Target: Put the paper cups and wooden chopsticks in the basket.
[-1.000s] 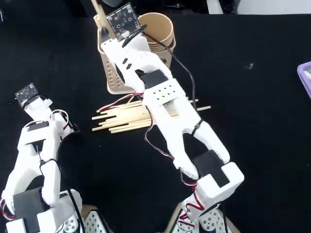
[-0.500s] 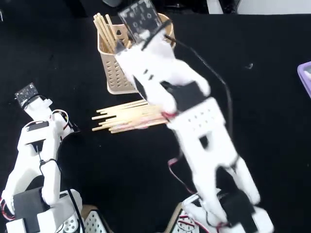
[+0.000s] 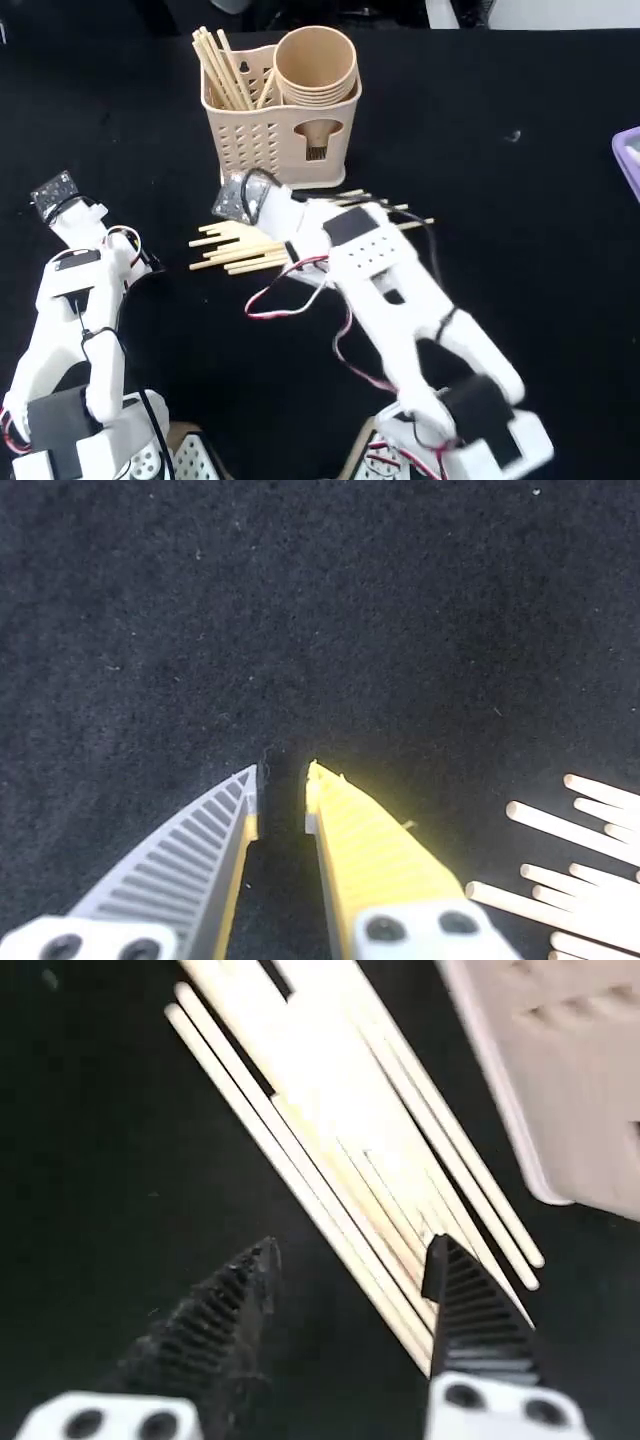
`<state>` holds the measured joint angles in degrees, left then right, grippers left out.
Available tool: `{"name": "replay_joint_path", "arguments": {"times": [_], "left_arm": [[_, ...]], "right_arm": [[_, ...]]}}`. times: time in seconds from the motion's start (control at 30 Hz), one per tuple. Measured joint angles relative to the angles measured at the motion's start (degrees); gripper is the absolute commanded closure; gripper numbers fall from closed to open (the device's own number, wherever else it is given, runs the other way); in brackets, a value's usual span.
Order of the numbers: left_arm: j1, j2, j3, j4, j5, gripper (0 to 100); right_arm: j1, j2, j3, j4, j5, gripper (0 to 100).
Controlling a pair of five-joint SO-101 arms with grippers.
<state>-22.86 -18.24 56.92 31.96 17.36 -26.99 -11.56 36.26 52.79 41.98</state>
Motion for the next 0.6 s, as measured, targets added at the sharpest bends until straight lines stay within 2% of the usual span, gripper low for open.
{"name": "replay_joint_path", "arguments": {"times": [0.1, 0.43, 0.5, 0.6], "left_arm": [[0.0, 0.0, 0.0, 0.0, 0.0, 91], [0.0, 0.0, 0.0, 0.0, 0.0, 91], [0.0, 0.0, 0.0, 0.0, 0.0, 91], [0.0, 0.0, 0.0, 0.0, 0.0, 91]], "right_arm": [[0.9, 5.3, 0.3, -3.7, 1.9, 70.4], [1.1, 19.3, -3.5, -4.2, 5.8, 71.0], [1.1, 20.5, -5.0, -4.2, 5.8, 76.1], [1.5, 21.4, -7.3, -2.0, 7.2, 93.3]]}}
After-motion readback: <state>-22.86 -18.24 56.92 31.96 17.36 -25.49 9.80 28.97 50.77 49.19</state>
